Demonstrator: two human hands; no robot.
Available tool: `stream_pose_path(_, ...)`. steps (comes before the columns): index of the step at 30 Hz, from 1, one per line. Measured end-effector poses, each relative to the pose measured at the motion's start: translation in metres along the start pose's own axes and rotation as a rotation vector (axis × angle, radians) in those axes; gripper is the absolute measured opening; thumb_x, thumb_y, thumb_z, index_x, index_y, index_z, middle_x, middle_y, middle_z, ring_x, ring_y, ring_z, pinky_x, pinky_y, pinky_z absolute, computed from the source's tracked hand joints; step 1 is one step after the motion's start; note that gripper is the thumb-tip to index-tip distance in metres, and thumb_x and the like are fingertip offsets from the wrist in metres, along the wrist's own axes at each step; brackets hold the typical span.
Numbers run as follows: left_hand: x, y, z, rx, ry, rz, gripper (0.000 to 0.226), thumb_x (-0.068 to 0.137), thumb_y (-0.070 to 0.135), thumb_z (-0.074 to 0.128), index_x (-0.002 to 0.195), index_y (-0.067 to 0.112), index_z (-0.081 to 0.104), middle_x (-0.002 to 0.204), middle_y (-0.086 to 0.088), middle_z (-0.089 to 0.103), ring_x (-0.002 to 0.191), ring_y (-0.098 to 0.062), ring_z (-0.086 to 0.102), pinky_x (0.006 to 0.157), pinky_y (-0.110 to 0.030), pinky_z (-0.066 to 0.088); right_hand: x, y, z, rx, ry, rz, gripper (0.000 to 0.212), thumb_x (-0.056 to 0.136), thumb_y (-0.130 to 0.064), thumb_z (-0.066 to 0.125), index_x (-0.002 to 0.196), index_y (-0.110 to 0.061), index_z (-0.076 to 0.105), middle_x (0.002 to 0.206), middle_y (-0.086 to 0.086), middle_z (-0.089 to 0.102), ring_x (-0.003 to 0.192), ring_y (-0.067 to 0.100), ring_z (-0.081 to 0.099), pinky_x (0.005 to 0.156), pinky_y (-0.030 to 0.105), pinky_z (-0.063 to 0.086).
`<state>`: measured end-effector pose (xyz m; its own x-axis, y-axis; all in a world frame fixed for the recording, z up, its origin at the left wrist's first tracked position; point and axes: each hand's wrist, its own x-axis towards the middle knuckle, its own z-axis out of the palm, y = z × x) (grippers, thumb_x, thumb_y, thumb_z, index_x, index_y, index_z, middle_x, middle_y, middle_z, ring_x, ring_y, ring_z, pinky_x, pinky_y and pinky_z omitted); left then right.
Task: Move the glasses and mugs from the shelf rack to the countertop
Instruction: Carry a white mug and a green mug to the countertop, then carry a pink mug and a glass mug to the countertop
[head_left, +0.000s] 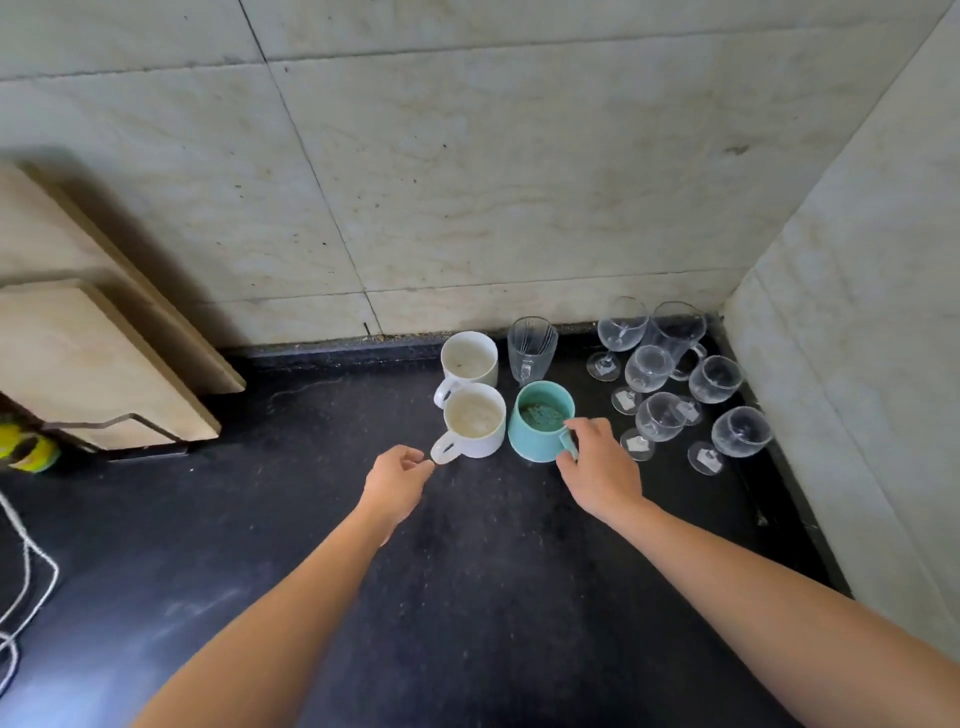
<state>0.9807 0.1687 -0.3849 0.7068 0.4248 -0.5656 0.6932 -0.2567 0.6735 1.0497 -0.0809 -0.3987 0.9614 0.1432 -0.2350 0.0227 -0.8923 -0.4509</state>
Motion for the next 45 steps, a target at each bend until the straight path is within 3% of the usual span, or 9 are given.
stream_pose_path(4,-0.067,-0.033,-0.016,-0.042,0.116,-0.024,0.011,0.089,0.022,0.055,0.093,0.016,0.063,0.09,-0.006,0.063,0.07,-0.02,0.055,0.061,-0.028,0.043,-0.021,-0.031,-0.012,-0.041,-0.105,-0.27,0.036,0.095,-0.029,0.05,0.13,-0.02,0.054,0.126,0.002,0.058,0.107,0.026,0.059,0.081,0.038,0.048)
stream_pose_path(11,-0.205,-0.121,-0.057,0.098,0.342,-0.085,0.01,0.089,0.022,0.056,0.088,0.017,0.064,0.074,0.004,0.062,0.074,-0.017,0.058,0.063,-0.025,0.042,-0.104,-0.122,0.021,-0.161,-0.334,-0.764,0.027,0.095,-0.028,0.049,0.118,-0.022,0.062,0.114,-0.001,0.065,0.105,0.025,0.061,0.081,0.034,0.047)
stream_pose_path(14,-0.273,-0.171,-0.078,0.112,0.489,-0.154,0.014,0.089,0.022,0.058,0.096,0.015,0.068,0.079,0.002,0.065,0.079,-0.019,0.061,0.069,-0.026,0.044,-0.162,-0.167,0.045,-0.191,-0.387,-0.961,0.026,0.095,-0.028,0.048,0.116,-0.023,0.063,0.112,-0.002,0.063,0.095,0.023,0.062,0.073,0.031,0.042)
stream_pose_path(21,-0.447,-0.303,-0.095,-0.009,0.78,-0.401,0.013,0.087,0.021,0.056,0.093,0.014,0.066,0.083,-0.001,0.068,0.081,-0.023,0.065,0.068,-0.03,0.049,-0.34,-0.246,0.102,-0.256,-0.591,-1.399,0.027,0.094,-0.031,0.048,0.115,-0.022,0.063,0.114,0.002,0.063,0.097,0.025,0.061,0.078,0.035,0.047)
stream_pose_path(30,-0.682,-0.463,-0.082,-0.058,0.977,-0.612,0.015,0.087,0.022,0.055,0.093,0.015,0.068,0.09,-0.001,0.069,0.089,-0.022,0.066,0.071,-0.025,0.046,-0.627,-0.283,0.175,-0.294,-0.712,-1.752,0.031,0.09,-0.034,0.052,0.118,-0.025,0.062,0.119,0.002,0.062,0.109,0.026,0.06,0.088,0.035,0.047)
stream_pose_path(33,-0.756,-0.507,-0.082,-0.142,1.057,-0.681,0.017,0.09,0.022,0.055,0.096,0.014,0.068,0.094,-0.002,0.07,0.089,-0.02,0.065,0.081,-0.034,0.054,-0.718,-0.288,0.193,-0.292,-0.762,-1.847,0.03,0.091,-0.034,0.052,0.118,-0.025,0.062,0.118,0.0,0.062,0.106,0.025,0.061,0.086,0.035,0.048)
stream_pose_path(35,-0.798,-0.53,-0.079,-0.205,1.101,-0.735,0.014,0.091,0.024,0.056,0.095,0.016,0.066,0.093,0.0,0.068,0.085,-0.016,0.064,0.078,-0.035,0.056,-0.772,-0.289,0.2,-0.299,-0.789,-1.925,0.03,0.091,-0.035,0.053,0.117,-0.025,0.062,0.117,0.001,0.063,0.104,0.025,0.062,0.083,0.035,0.048)
stream_pose_path(38,-0.845,-0.561,-0.075,-0.264,1.179,-0.798,0.007,0.092,0.024,0.055,0.087,0.025,0.06,0.082,0.005,0.064,0.075,-0.008,0.06,0.063,-0.023,0.05,-0.838,-0.296,0.212,-0.305,-0.816,-2.046,0.03,0.091,-0.036,0.054,0.118,-0.024,0.062,0.116,0.001,0.063,0.102,0.025,0.062,0.081,0.034,0.047)
stream_pose_path(45,-0.904,-0.633,-0.1,-0.367,1.272,-0.908,0.011,0.089,0.025,0.054,0.091,0.021,0.064,0.087,0.0,0.068,0.081,-0.018,0.064,0.077,-0.038,0.057,-0.953,-0.344,0.254,-0.264,-0.879,-2.207,0.031,0.092,-0.035,0.056,0.119,-0.023,0.062,0.114,0.001,0.065,0.101,0.023,0.064,0.082,0.035,0.051)
